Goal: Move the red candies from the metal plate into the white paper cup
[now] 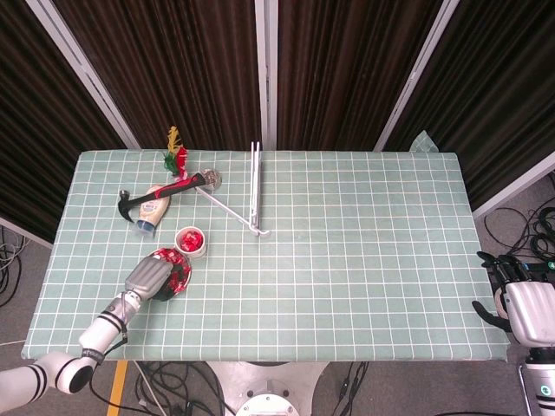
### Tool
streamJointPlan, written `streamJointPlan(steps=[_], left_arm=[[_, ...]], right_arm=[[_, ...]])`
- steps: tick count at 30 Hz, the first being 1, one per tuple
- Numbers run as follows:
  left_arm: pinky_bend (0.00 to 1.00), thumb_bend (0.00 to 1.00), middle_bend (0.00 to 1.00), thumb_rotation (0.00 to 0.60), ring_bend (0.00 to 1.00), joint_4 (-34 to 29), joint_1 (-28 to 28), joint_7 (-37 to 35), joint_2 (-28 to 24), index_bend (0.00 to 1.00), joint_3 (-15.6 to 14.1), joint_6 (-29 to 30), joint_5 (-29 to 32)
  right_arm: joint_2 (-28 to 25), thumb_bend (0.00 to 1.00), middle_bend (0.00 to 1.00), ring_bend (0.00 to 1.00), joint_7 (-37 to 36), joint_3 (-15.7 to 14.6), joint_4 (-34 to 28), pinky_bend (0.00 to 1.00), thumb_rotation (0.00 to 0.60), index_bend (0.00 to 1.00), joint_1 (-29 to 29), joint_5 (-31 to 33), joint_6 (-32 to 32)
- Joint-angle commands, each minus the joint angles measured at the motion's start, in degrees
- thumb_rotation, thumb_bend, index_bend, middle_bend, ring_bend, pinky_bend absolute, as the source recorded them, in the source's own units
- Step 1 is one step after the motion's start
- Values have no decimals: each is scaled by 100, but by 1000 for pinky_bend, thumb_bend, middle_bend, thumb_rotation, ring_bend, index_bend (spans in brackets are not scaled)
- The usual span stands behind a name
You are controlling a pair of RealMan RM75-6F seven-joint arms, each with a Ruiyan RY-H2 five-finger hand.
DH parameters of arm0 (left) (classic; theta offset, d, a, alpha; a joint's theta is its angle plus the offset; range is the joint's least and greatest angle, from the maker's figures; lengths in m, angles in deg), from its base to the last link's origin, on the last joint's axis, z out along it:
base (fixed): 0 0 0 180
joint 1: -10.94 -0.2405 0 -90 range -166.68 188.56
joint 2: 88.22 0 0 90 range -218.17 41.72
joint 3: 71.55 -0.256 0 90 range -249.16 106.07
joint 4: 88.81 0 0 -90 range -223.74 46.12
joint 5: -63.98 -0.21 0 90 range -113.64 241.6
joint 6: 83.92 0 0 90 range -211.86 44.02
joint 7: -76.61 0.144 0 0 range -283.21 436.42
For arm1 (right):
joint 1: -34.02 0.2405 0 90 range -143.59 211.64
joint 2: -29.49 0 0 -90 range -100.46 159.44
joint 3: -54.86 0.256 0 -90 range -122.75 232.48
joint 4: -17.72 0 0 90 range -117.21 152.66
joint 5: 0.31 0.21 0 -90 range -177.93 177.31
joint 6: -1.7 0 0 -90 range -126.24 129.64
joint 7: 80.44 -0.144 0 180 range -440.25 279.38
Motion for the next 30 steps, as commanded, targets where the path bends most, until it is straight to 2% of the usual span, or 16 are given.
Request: streamJointPlan(steps=[1,7,12,21,24,30], left_arm=[[1000,328,959,600,987,107,-18,-83,60,587,16,26,-34],[1000,383,966,600,989,171,-85,-231,61,631,78,155,-36],[1000,399,968,600,989,-19,-169,-333,-185,642,205,384,1],[1000,397,968,600,989,-601,-97,-486,-748,642,704,722,104],[1000,397,968,600,989,-623,80,-454,-740,639,888,650,141],[1000,396,969,600,989,-323,562,-264,-446,625,1133,117,414]], right_arm=[[-4,111,321,195,9,3,-6,480,600,169,-2,8,2],[-9,110,321,196,24,7,-24,480,600,170,4,8,-5],[-16,112,321,196,32,19,-37,480,600,170,28,-14,-15],[7,111,321,195,-17,16,8,481,600,169,47,-24,-40],[16,111,321,196,-35,8,31,481,600,169,39,-28,-31],[17,111,322,196,-65,8,57,481,600,170,26,2,-28]])
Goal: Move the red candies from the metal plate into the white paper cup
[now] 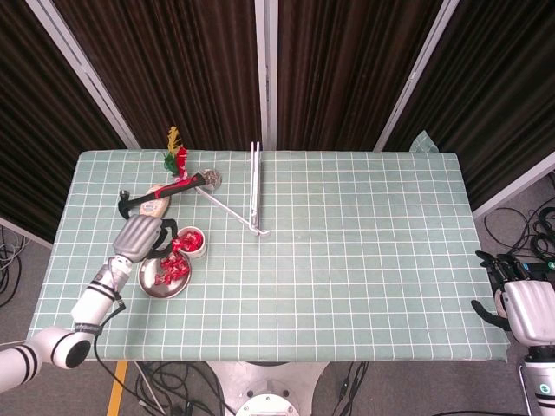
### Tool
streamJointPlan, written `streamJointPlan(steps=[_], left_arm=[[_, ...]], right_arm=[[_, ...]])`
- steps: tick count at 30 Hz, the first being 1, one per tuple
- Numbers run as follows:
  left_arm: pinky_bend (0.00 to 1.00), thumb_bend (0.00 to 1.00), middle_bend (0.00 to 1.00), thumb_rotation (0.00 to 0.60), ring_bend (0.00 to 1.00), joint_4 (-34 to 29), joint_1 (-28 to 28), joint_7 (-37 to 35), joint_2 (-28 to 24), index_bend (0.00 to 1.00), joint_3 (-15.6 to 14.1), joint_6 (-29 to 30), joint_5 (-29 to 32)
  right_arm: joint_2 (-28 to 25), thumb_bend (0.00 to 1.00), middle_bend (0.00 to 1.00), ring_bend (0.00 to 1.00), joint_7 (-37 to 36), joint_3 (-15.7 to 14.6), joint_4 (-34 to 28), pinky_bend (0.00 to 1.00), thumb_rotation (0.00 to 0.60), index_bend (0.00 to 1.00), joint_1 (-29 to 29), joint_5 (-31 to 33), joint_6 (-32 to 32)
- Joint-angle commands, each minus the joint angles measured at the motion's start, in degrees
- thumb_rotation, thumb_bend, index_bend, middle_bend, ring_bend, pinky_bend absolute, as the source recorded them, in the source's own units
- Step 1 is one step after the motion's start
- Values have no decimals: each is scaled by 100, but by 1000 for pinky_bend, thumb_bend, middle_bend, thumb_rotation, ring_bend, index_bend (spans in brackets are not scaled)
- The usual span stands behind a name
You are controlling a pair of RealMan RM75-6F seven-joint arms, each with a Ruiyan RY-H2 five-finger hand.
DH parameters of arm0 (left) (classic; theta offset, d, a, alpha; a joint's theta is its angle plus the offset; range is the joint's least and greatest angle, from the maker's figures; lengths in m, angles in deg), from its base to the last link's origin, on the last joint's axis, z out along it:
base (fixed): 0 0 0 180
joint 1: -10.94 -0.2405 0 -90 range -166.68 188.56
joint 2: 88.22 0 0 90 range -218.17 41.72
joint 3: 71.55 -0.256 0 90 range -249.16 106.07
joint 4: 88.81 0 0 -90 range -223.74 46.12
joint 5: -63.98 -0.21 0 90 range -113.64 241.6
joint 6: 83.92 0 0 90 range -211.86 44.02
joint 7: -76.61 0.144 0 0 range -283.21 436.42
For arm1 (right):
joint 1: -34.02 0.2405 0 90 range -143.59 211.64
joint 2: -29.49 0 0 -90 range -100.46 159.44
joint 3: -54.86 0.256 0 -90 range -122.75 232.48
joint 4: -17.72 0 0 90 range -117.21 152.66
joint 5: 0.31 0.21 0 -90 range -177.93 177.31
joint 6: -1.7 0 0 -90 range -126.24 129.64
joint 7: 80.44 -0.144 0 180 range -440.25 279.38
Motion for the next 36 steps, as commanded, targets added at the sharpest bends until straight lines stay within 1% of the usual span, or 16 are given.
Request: streamJointPlan(steps=[1,6,9,12,15,18,22,26,29,33,36], left_arm=[[1000,396,968,600,989,239,276,178,239,620,127,-297,184],[1000,396,962,600,988,451,480,392,452,586,113,-588,363],[1000,396,958,600,987,569,517,659,502,561,41,-639,439],[1000,397,954,600,985,501,474,827,459,531,-36,-642,531],[1000,398,951,600,983,346,350,958,352,459,-103,-430,527],[1000,398,948,600,983,157,169,931,224,403,-149,-171,508],[1000,399,947,600,983,-103,-195,820,-11,358,-235,355,415],[1000,398,947,600,983,-330,-572,684,-223,362,-386,819,277],[1000,398,947,600,982,-401,-780,693,-317,401,-582,990,122],[1000,394,947,600,982,-346,-926,681,-271,451,-823,971,-43],[1000,387,948,600,981,-187,-943,659,-151,472,-970,793,-127]], right_arm=[[-3,111,322,196,-8,1,8,481,600,170,-10,13,11],[-6,111,323,196,-27,-1,33,481,600,169,-31,52,14],[-3,111,323,196,-37,1,44,481,600,169,-29,65,3],[-4,112,322,195,-36,10,46,481,600,169,-25,80,-3],[1,111,323,196,-30,5,39,481,600,169,-21,68,-12],[4,111,323,196,-36,6,41,481,600,169,-27,60,5],[-14,111,323,196,-18,19,22,481,600,169,-22,59,14],[-17,111,323,195,-10,17,3,481,600,169,-9,18,17],[-14,111,323,195,-5,17,-4,481,600,170,-5,7,18],[-10,111,323,195,0,4,-18,481,600,169,-4,-29,25],[-14,111,323,196,16,-1,-33,481,600,170,-6,-51,37]])
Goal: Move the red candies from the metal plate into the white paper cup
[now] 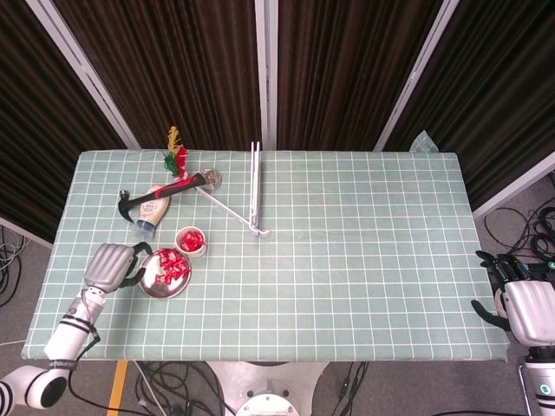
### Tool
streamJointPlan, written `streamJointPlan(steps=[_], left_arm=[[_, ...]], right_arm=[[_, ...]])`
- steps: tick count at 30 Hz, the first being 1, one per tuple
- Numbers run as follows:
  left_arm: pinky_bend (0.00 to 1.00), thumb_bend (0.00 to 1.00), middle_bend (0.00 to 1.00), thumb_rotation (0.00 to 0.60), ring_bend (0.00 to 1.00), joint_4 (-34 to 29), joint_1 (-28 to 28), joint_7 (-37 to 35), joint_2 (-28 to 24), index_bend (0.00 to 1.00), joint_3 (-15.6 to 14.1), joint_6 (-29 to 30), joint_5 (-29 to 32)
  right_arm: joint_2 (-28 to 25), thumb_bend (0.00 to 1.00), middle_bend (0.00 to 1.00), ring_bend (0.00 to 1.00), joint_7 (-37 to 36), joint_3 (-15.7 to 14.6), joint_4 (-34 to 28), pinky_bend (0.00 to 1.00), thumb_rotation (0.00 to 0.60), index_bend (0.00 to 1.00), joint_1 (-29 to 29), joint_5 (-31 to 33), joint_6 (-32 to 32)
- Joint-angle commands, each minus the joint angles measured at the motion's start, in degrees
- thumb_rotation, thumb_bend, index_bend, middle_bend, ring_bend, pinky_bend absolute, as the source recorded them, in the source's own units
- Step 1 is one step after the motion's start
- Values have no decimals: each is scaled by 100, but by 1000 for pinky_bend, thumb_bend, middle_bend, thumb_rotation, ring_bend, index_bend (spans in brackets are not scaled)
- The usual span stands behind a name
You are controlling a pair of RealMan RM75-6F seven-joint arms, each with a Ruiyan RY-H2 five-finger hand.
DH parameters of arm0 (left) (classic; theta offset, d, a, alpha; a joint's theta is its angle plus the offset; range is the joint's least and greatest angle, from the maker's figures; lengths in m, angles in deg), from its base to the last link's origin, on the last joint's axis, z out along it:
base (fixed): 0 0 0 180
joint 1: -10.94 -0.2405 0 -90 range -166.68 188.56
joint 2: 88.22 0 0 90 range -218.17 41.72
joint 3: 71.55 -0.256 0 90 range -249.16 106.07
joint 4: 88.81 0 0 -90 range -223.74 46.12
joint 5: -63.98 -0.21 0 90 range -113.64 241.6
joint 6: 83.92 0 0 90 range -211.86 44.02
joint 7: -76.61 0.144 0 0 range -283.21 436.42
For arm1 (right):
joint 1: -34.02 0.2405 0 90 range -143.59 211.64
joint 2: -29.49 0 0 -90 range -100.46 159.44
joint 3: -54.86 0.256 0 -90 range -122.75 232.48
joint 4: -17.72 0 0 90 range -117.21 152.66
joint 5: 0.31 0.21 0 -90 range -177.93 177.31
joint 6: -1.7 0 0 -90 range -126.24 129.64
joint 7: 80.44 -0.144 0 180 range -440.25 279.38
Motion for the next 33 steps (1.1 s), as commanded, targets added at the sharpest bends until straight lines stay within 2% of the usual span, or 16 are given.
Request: streamJointPlan(steps=[1,8,15,22,33], left_arm=[[1000,384,948,600,981,214,-10,-14,151,476,-132,-205,-91],[1000,335,949,600,981,554,57,45,488,481,-172,-582,-36],[1000,324,949,600,981,845,109,108,795,482,-65,-826,168],[1000,311,950,600,981,928,78,65,943,493,-21,-867,216],[1000,315,960,600,986,1348,65,82,1212,586,44,-812,154]], right_arm=[[-6,111,323,195,14,-3,-15,481,600,170,-1,-17,11],[-18,111,322,196,65,-6,-68,481,600,170,-5,-24,21],[-40,111,323,195,95,-5,-97,481,600,169,-23,-17,47],[-43,111,323,196,100,-6,-99,482,600,169,-26,9,32],[-44,111,323,196,80,0,-86,482,600,169,-20,29,12]])
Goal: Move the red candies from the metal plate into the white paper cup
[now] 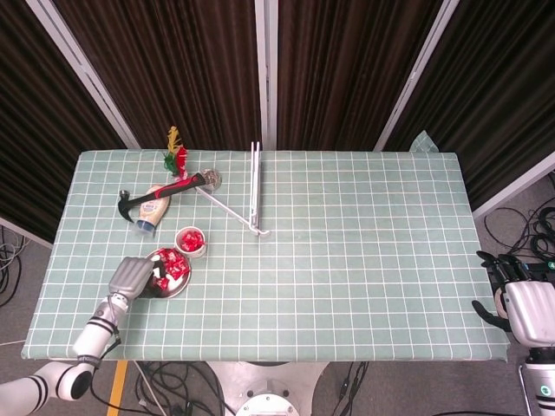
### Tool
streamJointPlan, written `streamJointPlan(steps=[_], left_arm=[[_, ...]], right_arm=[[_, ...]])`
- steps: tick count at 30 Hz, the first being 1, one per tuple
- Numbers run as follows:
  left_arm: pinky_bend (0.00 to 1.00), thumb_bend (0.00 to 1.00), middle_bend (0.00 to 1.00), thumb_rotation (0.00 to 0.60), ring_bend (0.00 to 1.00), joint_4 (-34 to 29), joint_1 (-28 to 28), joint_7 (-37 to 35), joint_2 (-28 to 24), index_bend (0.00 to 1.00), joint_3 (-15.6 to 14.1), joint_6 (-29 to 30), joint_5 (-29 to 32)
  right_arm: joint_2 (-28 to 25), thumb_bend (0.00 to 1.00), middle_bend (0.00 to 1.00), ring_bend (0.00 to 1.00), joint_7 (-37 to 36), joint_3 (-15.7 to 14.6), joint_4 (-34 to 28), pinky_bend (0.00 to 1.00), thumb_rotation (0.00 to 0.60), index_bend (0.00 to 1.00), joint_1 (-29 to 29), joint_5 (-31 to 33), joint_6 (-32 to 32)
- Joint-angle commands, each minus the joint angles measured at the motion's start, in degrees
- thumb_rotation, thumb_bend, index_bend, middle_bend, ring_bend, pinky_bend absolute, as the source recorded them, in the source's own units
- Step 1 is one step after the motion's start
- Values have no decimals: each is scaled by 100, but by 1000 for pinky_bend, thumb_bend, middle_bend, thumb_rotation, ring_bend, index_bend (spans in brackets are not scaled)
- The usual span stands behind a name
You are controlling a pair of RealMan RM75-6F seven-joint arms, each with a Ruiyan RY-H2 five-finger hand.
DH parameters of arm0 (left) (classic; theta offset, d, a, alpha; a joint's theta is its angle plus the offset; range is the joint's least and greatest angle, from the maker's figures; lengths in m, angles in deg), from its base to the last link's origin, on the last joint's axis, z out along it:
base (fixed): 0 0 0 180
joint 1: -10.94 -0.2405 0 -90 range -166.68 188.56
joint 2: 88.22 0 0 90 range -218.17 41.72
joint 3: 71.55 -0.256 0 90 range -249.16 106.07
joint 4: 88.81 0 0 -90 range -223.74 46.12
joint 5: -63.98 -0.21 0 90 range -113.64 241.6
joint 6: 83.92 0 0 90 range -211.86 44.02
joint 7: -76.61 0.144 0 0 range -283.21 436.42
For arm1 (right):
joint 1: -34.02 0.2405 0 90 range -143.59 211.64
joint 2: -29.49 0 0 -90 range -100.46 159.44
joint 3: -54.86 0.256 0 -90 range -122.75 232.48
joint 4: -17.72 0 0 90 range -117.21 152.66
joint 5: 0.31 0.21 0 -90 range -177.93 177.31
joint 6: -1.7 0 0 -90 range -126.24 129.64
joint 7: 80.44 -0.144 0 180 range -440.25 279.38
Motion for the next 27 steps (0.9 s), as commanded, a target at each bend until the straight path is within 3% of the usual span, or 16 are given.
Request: streamJointPlan(steps=[1,6,14,20,27], left_arm=[[1000,319,960,600,986,5,-9,-27,7,596,18,14,-16],[1000,343,963,600,987,-221,-64,-313,-147,623,113,181,-89],[1000,342,964,600,987,-823,98,-686,-684,621,694,629,-213],[1000,345,964,600,987,-780,549,-552,-662,619,982,295,-157],[1000,344,959,600,985,-641,879,-50,-515,613,988,-151,96]], right_arm=[[1,111,323,195,-6,-2,5,482,600,169,0,0,-4],[6,111,323,196,-23,1,20,482,600,169,3,-1,-4],[31,110,323,196,-57,-3,64,482,600,169,5,4,-15],[35,111,323,196,-90,4,96,482,600,169,-7,30,-4],[31,111,323,196,-128,1,139,482,600,170,-47,88,16]])
